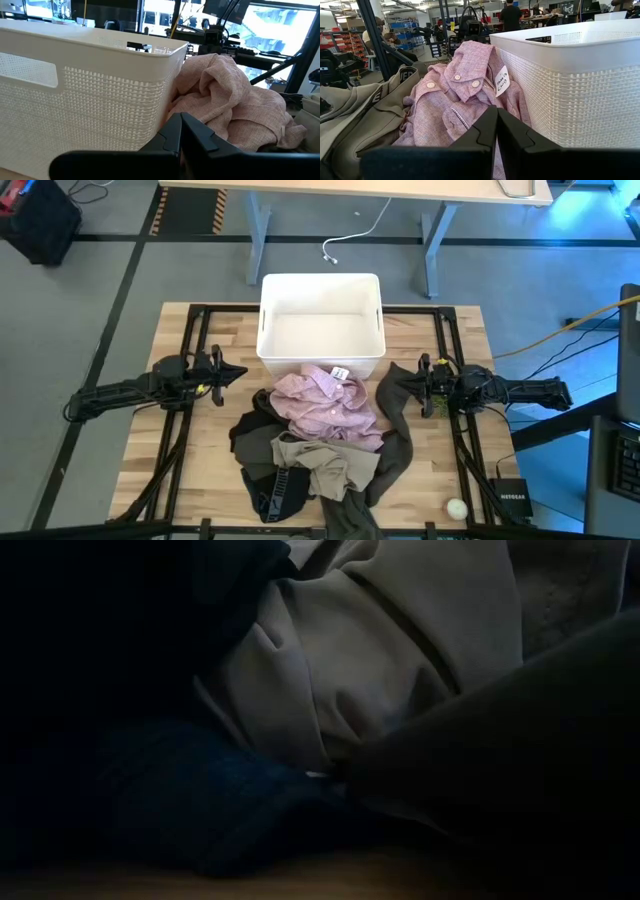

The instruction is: Sort clothes

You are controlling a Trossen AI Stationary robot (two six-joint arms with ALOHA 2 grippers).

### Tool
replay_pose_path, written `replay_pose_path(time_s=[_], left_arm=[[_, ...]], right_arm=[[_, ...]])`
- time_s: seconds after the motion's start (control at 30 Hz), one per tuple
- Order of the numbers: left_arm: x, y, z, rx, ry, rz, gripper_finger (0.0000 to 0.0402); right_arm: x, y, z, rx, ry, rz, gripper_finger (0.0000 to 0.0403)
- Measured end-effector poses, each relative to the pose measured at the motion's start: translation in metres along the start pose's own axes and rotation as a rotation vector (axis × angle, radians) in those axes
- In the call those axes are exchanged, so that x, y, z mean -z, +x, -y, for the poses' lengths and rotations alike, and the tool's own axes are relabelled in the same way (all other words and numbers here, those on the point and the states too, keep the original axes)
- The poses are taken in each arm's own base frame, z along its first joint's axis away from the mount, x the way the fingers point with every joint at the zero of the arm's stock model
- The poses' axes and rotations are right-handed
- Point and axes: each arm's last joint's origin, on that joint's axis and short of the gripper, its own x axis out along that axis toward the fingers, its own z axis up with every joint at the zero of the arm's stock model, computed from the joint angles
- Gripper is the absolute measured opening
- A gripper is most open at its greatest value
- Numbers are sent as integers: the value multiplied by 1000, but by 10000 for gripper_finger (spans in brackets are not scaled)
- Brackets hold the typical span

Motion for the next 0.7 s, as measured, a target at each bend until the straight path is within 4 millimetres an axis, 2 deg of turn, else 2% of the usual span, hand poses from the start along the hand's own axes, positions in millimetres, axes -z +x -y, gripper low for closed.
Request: replay_pose_path(time_s=[0.7], left_arm=[[0, 0, 0, 0, 0, 0, 0]], right_arm=[[0, 0, 0, 0, 0, 0, 26]])
